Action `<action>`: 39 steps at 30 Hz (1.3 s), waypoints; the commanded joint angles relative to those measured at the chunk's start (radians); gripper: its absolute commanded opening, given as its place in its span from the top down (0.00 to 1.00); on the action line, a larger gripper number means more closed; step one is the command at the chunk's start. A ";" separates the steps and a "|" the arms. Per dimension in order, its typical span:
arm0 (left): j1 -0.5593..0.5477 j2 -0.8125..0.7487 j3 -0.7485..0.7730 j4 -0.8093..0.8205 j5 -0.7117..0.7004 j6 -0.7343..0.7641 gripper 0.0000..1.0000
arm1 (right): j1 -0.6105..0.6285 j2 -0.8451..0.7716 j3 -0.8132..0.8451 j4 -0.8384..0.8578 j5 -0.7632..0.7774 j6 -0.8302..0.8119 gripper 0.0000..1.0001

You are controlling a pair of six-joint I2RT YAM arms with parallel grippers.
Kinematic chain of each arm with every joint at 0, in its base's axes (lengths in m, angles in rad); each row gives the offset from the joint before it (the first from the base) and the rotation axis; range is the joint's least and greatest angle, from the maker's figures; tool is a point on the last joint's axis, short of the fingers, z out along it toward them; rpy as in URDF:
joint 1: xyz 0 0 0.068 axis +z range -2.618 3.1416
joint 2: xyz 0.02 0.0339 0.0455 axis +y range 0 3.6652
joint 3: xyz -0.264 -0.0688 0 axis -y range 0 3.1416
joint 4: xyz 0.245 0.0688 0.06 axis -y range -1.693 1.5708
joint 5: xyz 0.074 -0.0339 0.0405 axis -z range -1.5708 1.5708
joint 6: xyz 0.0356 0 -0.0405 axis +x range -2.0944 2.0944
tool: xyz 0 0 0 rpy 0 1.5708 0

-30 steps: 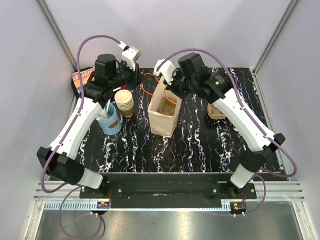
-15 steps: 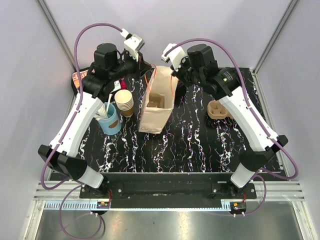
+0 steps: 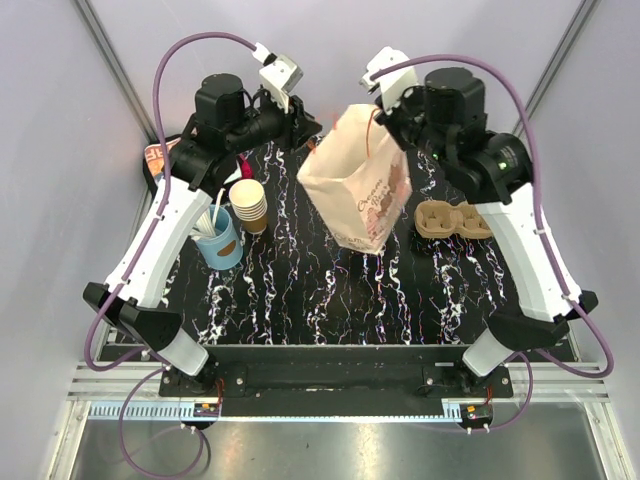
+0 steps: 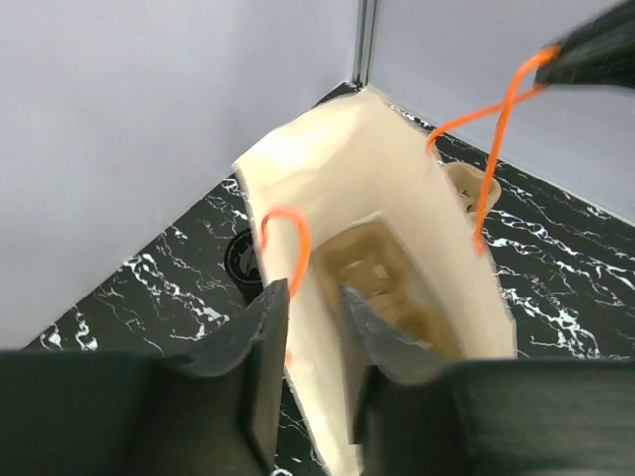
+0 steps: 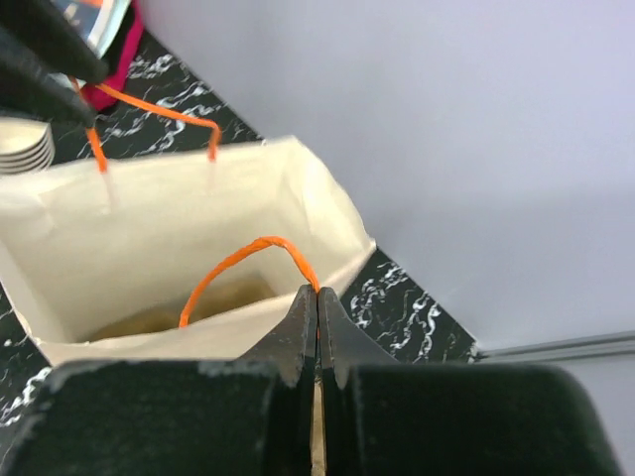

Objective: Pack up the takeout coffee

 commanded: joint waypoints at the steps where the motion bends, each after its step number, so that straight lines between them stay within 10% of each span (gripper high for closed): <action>1: -0.011 0.009 0.064 0.022 0.004 -0.013 0.60 | -0.020 -0.053 0.082 0.051 0.061 -0.013 1.00; 14: -0.010 -0.017 0.099 -0.009 -0.030 0.010 0.22 | -0.121 -0.078 0.112 0.144 0.171 -0.081 1.00; 39: 0.097 -0.123 0.019 -0.058 -0.073 0.050 0.18 | -0.611 0.275 0.148 0.570 0.110 -0.145 1.00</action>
